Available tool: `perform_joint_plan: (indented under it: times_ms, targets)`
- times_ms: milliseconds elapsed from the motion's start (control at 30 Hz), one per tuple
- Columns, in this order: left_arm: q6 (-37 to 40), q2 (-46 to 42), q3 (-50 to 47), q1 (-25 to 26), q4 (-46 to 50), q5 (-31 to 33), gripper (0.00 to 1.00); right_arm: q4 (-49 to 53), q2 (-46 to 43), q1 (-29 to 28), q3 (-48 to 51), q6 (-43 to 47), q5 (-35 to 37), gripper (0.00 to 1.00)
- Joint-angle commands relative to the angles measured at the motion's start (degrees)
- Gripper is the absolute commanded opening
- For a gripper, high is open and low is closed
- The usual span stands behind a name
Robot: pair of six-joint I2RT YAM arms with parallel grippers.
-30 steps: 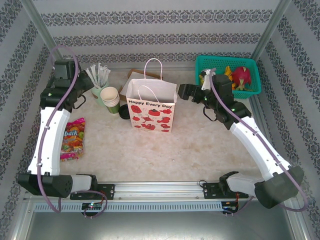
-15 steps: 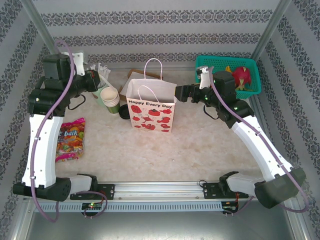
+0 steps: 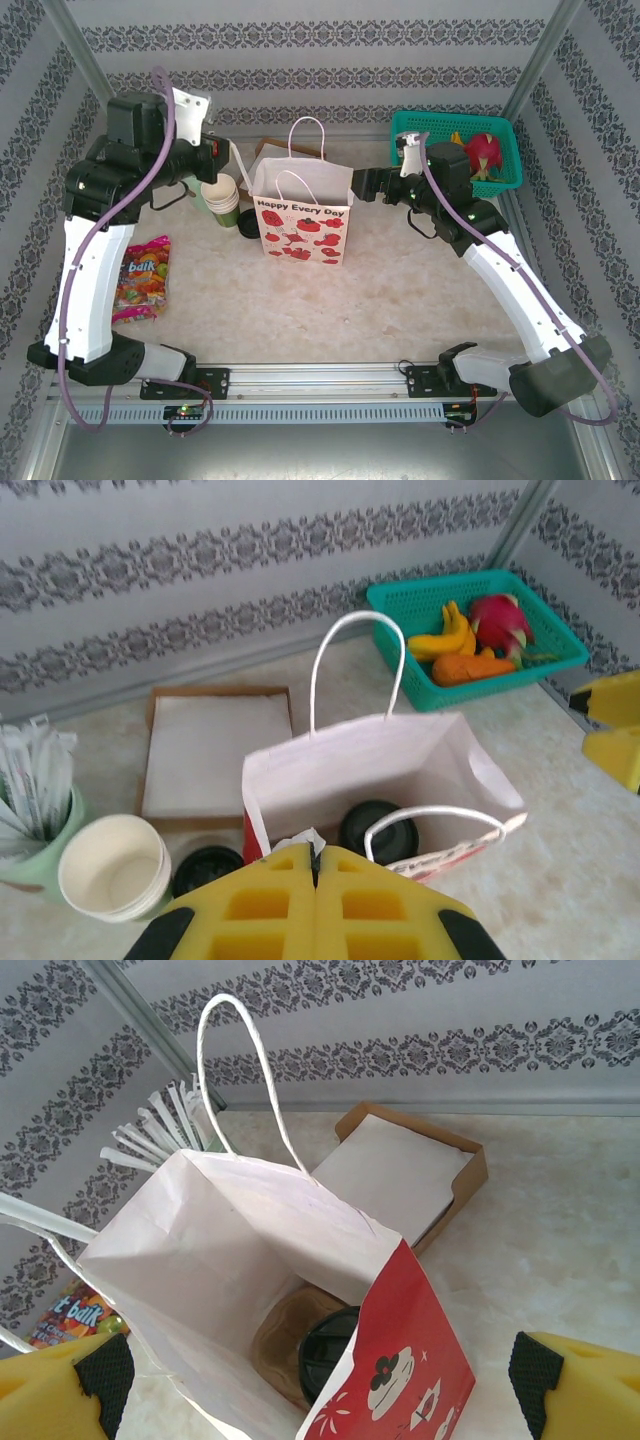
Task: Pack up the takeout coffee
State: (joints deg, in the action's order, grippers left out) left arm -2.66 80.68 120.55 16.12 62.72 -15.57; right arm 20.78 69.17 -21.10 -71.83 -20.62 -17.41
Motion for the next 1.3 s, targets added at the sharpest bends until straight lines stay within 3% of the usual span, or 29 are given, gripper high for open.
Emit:
perform_joint_plan:
  times_ms: [0,333,900,1267]
  targets:
    - [2.52,2.34,6.39,0.51,2.32,-1.54,0.00,-0.44,-1.52,0.36,0.42,-0.85,1.44,0.98]
    - [2.96,7.19,8.04,1.42,2.35,-1.98,0.00,-0.21,-2.97,0.36,1.43,-1.29,2.68,0.98]
    - [6.89,18.83,6.19,7.91,0.80,13.72,0.00,0.20,-2.81,0.36,2.90,-3.58,-0.28,0.98]
    - [4.51,22.49,2.56,9.11,1.05,12.80,0.03,-2.34,-2.68,0.44,6.42,-7.75,1.60,0.98]
